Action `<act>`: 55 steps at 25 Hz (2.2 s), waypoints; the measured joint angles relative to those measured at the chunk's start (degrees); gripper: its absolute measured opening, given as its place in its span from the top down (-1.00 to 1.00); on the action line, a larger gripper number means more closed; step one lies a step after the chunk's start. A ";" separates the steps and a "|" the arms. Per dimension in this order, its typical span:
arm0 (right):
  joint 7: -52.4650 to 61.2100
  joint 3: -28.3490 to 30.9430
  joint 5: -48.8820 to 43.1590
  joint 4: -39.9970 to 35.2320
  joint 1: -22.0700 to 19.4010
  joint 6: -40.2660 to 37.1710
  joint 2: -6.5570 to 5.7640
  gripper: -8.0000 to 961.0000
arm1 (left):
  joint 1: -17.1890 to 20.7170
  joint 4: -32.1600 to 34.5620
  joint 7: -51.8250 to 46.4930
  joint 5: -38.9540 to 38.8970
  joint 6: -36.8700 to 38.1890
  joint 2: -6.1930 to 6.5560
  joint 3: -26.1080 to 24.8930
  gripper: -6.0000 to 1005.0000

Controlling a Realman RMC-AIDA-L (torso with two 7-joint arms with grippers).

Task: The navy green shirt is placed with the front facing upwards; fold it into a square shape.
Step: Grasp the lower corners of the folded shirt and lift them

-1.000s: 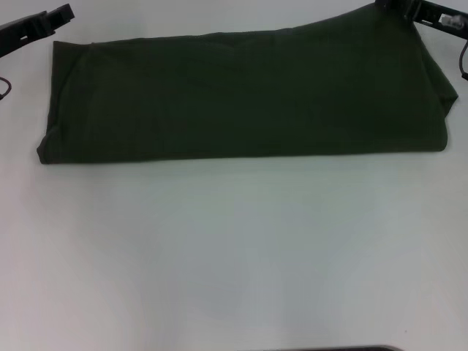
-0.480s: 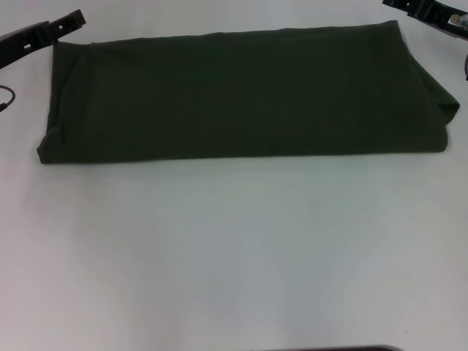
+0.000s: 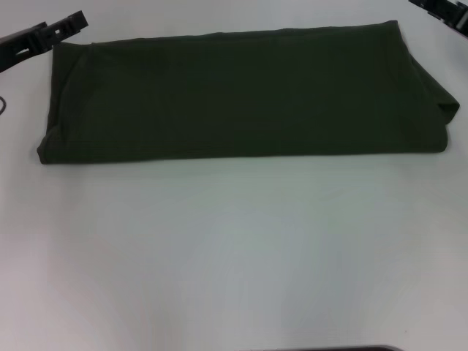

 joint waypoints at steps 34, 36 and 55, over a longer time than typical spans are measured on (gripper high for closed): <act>23.65 -3.21 -20.16 -5.81 -10.28 -18.97 -8.07 -0.43 | 10.02 7.85 1.52 -0.32 23.01 -0.67 5.34 -0.84; 23.56 -3.65 -20.21 -5.78 -9.89 -18.45 -7.43 -0.43 | 10.09 7.70 1.88 -0.32 22.93 -0.70 5.34 -0.83; 24.72 -6.23 -20.27 -5.72 -8.89 -13.55 -4.83 -0.43 | 9.86 7.58 2.15 -0.33 21.65 -0.76 5.34 -0.80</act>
